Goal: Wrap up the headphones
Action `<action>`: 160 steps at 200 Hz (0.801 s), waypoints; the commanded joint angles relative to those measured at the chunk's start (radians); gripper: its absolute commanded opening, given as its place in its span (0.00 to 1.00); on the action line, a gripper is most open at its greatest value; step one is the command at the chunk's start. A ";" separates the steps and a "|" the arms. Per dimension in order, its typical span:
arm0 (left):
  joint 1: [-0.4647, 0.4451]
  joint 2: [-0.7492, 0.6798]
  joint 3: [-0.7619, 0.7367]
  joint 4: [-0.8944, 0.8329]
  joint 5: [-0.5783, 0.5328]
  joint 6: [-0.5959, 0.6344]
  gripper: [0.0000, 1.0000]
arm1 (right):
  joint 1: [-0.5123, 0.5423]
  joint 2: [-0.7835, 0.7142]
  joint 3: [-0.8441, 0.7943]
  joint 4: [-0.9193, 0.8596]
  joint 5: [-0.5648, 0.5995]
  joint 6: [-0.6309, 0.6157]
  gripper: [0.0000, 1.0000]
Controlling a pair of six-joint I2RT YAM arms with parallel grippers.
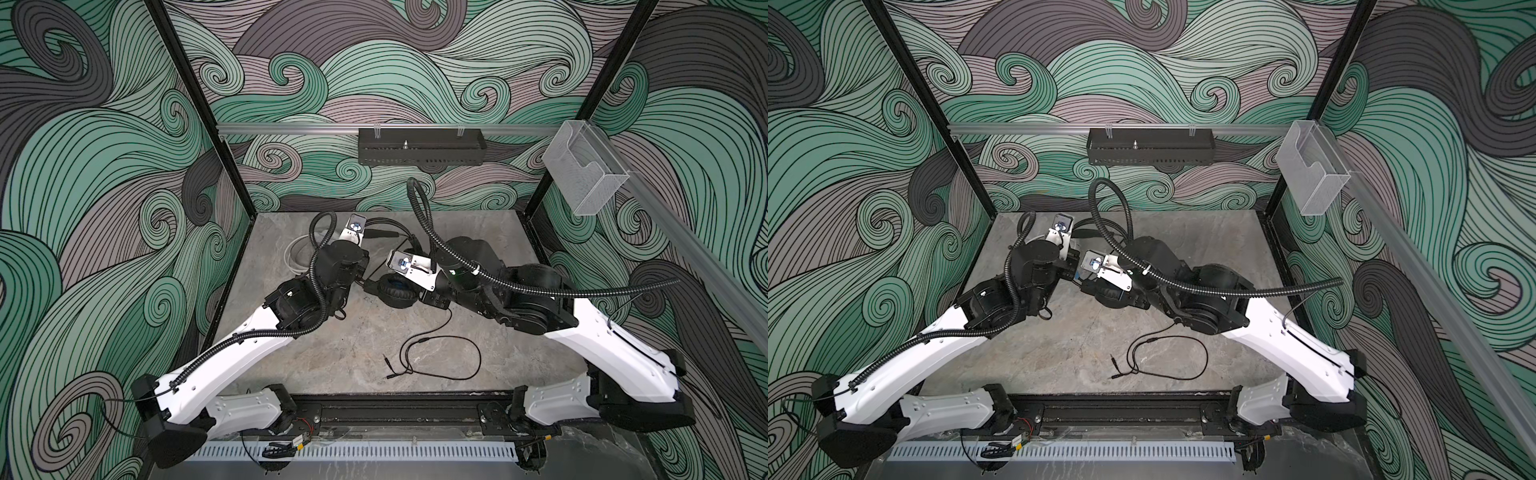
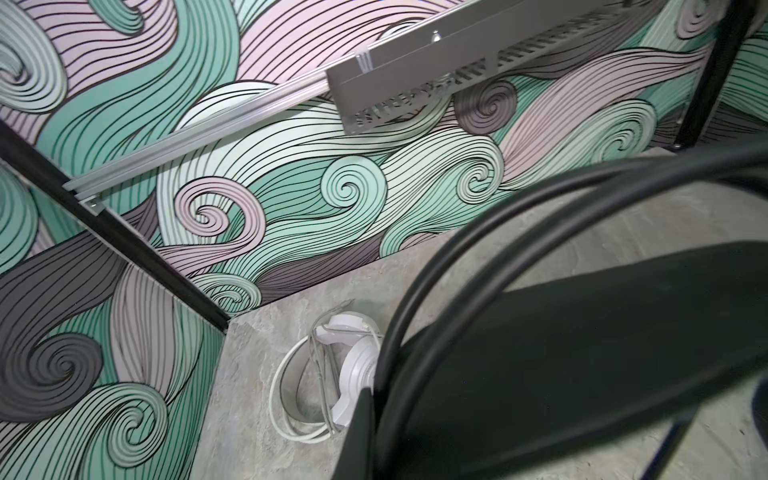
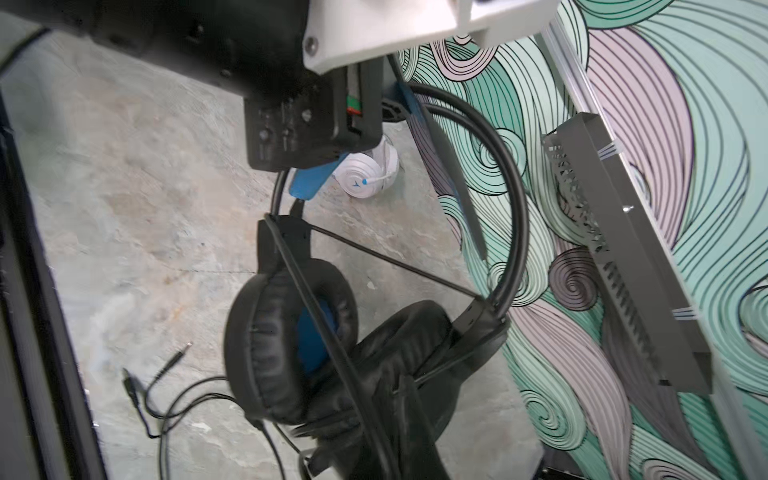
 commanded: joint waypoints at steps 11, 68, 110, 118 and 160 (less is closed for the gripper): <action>0.013 0.025 0.026 -0.086 -0.161 -0.055 0.00 | -0.007 -0.049 0.005 0.030 -0.046 0.170 0.00; 0.016 0.012 0.006 -0.067 -0.148 -0.011 0.00 | -0.012 -0.045 0.011 -0.023 0.148 0.000 0.00; 0.018 -0.009 -0.010 -0.052 0.021 0.046 0.00 | -0.130 -0.038 0.053 -0.001 0.268 -0.258 0.01; 0.018 -0.009 -0.009 -0.057 0.057 0.050 0.00 | -0.154 -0.042 0.059 0.018 0.254 -0.270 0.02; 0.018 -0.018 0.000 -0.096 0.223 0.056 0.00 | -0.211 -0.040 0.054 0.135 0.225 -0.325 0.06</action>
